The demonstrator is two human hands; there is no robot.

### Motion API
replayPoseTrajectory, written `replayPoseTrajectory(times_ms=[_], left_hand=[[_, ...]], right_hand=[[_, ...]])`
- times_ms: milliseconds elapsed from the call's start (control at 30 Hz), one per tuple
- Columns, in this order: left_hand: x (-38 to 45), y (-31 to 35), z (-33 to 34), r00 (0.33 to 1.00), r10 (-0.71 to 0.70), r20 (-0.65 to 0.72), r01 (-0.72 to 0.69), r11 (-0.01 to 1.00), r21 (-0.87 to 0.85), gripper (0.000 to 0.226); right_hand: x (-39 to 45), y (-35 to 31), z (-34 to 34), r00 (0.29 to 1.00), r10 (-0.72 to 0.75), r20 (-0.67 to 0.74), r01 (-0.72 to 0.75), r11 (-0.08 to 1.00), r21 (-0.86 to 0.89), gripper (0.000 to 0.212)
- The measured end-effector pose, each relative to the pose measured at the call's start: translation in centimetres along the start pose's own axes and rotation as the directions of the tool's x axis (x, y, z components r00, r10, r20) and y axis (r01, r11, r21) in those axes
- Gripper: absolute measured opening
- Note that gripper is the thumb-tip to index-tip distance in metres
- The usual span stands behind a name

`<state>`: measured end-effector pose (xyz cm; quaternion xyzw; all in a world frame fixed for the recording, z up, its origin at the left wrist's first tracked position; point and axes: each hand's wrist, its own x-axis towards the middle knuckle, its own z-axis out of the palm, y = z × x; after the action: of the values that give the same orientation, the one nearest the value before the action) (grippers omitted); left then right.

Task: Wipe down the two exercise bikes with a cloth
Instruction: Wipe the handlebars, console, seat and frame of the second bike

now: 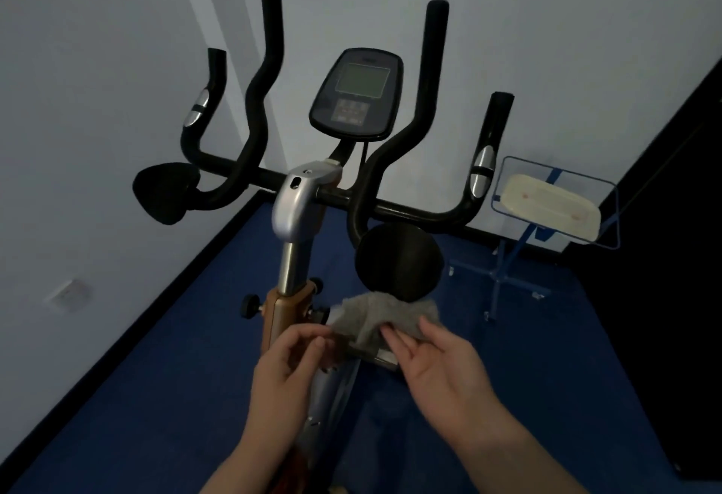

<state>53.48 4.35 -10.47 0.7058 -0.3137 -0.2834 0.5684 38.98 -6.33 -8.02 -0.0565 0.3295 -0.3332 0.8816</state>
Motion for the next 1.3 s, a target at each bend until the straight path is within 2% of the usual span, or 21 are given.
replayPoseTrajectory(times_ms=[167,300,400,467,567,600,633,667,700,733,767,900,967,1067,1133,1200,1300], left_hand=[[2.2,1.2,-0.8,0.994,0.072,0.081,-0.069,0.997,-0.040,0.020],[4.3,1.5,-1.7,0.992,0.102,0.074,-0.096,0.992,-0.076,0.019],[5.6,1.8,-0.9,0.985,0.133,0.113,-0.128,0.990,-0.052,0.021],[6.3,2.6,0.0,0.969,0.188,0.158,-0.187,0.982,-0.021,0.019],[7.6,4.3,1.1,0.933,0.305,0.188,-0.302,0.952,-0.049,0.021],[8.1,4.8,1.4,0.922,0.339,0.190,-0.336,0.941,-0.049,0.023],[8.6,5.3,1.5,0.912,0.359,0.200,-0.357,0.933,-0.048,0.024],[9.1,5.5,1.6,0.905,0.362,0.224,-0.360,0.931,-0.053,0.026],[9.5,5.6,1.7,0.900,0.351,0.259,-0.347,0.936,-0.061,0.027],[9.8,5.6,1.6,0.893,0.340,0.295,-0.337,0.939,-0.060,0.028],[10.0,5.4,1.5,0.884,0.338,0.324,-0.341,0.939,-0.050,0.030],[10.6,4.5,1.3,0.869,0.326,0.373,-0.327,0.943,-0.064,0.036],[10.7,4.2,1.3,0.868,0.304,0.393,-0.294,0.952,-0.086,0.035],[10.5,3.9,1.6,0.858,0.301,0.415,-0.283,0.953,-0.105,0.034],[10.2,3.7,1.9,0.856,0.312,0.412,-0.280,0.950,-0.138,0.039],[10.1,3.5,2.1,0.869,0.313,0.383,-0.274,0.949,-0.156,0.040],[10.1,3.3,2.8,0.897,0.284,0.340,-0.254,0.958,-0.129,0.040]], right_hand=[[0.0,1.8,2.3,1.000,-0.010,-0.021,0.011,0.998,0.066,0.031],[-2.3,1.4,1.1,0.976,-0.215,-0.029,0.207,0.963,-0.172,0.033],[-3.5,0.3,1.5,0.880,-0.474,-0.022,0.429,0.815,-0.388,0.041],[-3.3,0.1,2.6,0.799,-0.598,0.065,0.544,0.672,-0.502,0.040],[-1.5,0.6,4.0,0.708,-0.674,0.211,0.590,0.399,-0.702,0.036],[-0.6,1.0,4.0,0.671,-0.688,0.277,0.568,0.236,-0.789,0.036],[0.3,1.3,3.8,0.602,-0.705,0.376,0.496,-0.039,-0.867,0.038],[1.2,1.6,3.5,0.516,-0.709,0.480,0.344,-0.342,-0.875,0.039],[1.9,1.9,2.9,0.442,-0.674,0.592,0.153,-0.593,-0.790,0.041],[2.3,2.1,2.5,0.391,-0.633,0.669,0.003,-0.726,-0.688,0.045],[2.6,2.2,2.3,0.368,-0.614,0.698,-0.085,-0.770,-0.633,0.049],[3.9,0.5,2.4,0.369,-0.566,0.737,-0.166,-0.821,-0.547,0.052],[4.2,-0.1,3.0,0.385,-0.617,0.686,-0.158,-0.777,-0.610,0.050],[3.9,1.3,2.7,0.352,-0.693,0.629,-0.113,-0.699,-0.706,0.048],[3.5,2.1,1.9,0.370,-0.701,0.610,-0.085,-0.679,-0.729,0.046],[3.1,0.9,2.4,0.432,-0.680,0.593,0.007,-0.655,-0.756,0.036],[3.1,-2.6,5.2,0.583,-0.639,0.502,0.112,-0.548,-0.829,0.006]])
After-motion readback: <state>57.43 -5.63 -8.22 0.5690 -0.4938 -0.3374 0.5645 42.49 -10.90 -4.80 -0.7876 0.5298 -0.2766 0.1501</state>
